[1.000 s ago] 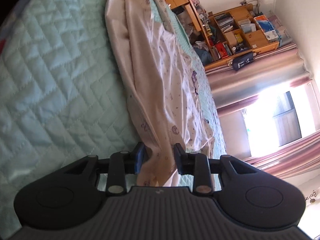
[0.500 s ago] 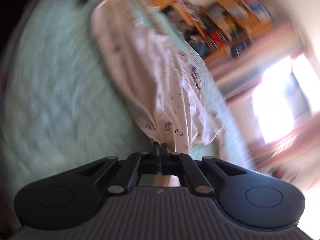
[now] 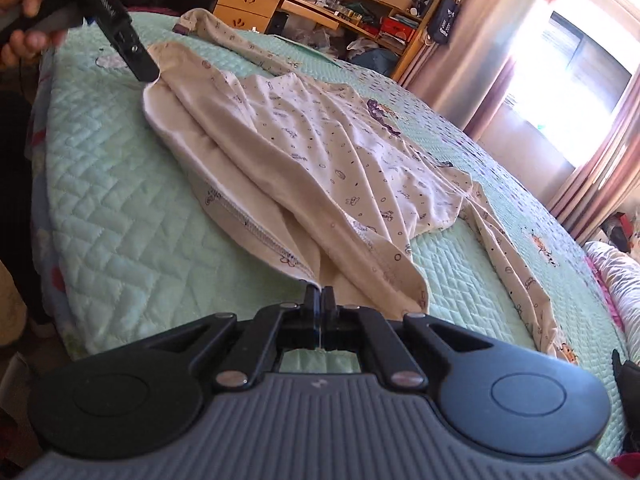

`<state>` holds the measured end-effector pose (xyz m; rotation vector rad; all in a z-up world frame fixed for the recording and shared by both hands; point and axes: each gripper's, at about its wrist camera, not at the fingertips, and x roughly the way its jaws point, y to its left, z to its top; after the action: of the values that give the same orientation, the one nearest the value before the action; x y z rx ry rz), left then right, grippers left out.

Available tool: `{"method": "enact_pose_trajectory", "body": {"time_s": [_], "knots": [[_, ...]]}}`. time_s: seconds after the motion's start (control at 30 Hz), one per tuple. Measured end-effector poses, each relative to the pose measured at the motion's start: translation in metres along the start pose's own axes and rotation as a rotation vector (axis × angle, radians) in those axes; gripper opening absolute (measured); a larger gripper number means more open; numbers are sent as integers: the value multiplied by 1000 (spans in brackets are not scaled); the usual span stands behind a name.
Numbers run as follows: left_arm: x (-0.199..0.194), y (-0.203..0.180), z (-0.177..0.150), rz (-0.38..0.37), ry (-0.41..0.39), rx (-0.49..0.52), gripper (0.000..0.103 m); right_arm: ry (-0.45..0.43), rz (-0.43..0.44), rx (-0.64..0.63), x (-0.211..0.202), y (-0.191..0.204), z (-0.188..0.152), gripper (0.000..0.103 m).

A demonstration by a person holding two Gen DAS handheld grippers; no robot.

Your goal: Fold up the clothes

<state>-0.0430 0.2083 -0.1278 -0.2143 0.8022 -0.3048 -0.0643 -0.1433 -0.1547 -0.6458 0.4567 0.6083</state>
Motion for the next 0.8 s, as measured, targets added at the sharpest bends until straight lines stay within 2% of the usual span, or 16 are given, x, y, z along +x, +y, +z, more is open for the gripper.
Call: {"method": "enact_pose_trajectory", "body": {"time_s": [0.07,0.13,0.23,0.3,0.4,0.6,0.7,0.8], "knots": [[0,4,0,2,0,-14,65,0,-4,-7,1,1,0,1],[1,8,0,-2,-1,-30,57,-3,-6,-7,2,1,0,1],[3,13,0,-7,-2,-56,31,-1,-10,-10,1,2,-2,1],[3,15,-1,-10,-8,-63,5,-1,-16,-14,2,3,-3,1],[-1,13,-1,15,-42,-43,0,1,-21,-4,2,2,-4,1],[-22,18,4,75,-92,-70,0,-9,-19,16,-1,0,0,1],[-57,15,4,58,-164,-76,0,-47,39,150,-15,-15,9,1],[-79,12,0,71,-189,-63,0,-97,142,294,-30,-30,12,0]]}}
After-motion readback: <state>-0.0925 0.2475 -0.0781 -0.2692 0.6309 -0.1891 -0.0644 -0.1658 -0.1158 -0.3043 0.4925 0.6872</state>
